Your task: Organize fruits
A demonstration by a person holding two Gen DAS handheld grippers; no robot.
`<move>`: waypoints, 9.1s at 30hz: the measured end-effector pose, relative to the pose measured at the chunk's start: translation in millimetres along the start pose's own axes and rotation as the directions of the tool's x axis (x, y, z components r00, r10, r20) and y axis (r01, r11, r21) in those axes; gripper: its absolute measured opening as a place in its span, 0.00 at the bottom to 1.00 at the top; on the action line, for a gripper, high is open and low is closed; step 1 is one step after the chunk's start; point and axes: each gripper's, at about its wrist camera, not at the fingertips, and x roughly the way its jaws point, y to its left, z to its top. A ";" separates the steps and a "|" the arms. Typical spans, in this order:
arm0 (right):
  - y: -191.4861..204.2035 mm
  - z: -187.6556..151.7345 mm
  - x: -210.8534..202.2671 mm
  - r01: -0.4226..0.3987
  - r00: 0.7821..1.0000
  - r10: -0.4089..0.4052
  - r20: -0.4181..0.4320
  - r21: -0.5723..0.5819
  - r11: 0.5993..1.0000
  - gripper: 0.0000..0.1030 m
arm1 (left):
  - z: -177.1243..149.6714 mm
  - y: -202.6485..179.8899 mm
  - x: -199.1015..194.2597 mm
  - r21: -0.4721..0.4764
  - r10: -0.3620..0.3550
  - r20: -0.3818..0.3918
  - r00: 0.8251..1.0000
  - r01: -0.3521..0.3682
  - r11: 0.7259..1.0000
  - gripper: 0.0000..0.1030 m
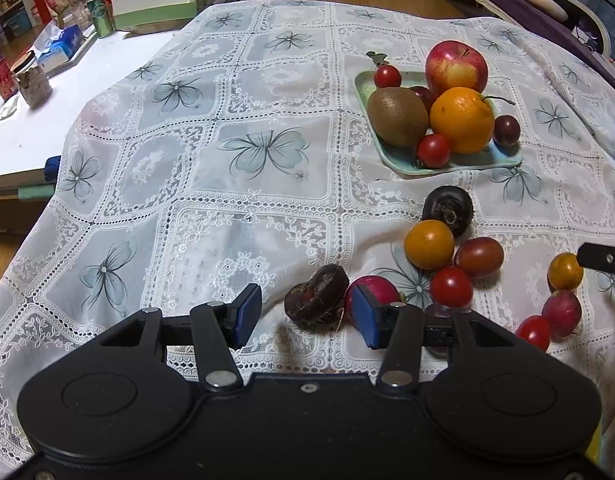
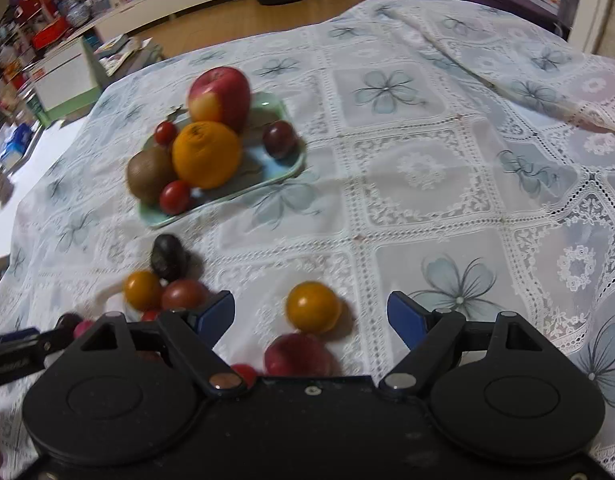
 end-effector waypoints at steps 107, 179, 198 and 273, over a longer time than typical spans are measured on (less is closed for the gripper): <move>-16.0 -29.0 -13.5 -0.087 0.996 0.088 -0.008 0.059 0.994 0.38 | 40.1 -83.5 60.7 0.053 0.031 -0.088 0.996 -0.026 0.998 0.56; 4.4 -150.9 -84.9 -0.150 0.959 0.112 -0.259 -0.133 0.980 0.38 | -152.1 -36.0 -78.7 0.008 -0.052 -0.084 0.995 0.053 0.999 0.45; 9.9 -154.2 -82.8 -0.148 0.956 0.100 -0.277 -0.158 0.976 0.39 | -156.5 -35.1 -80.6 -0.003 -0.058 -0.097 0.994 0.058 0.998 0.45; -13.6 -27.9 -12.7 -0.033 0.978 0.046 -0.205 0.064 0.997 0.41 | -19.8 -44.8 -30.2 -0.013 -0.067 -0.060 0.996 0.067 0.998 0.45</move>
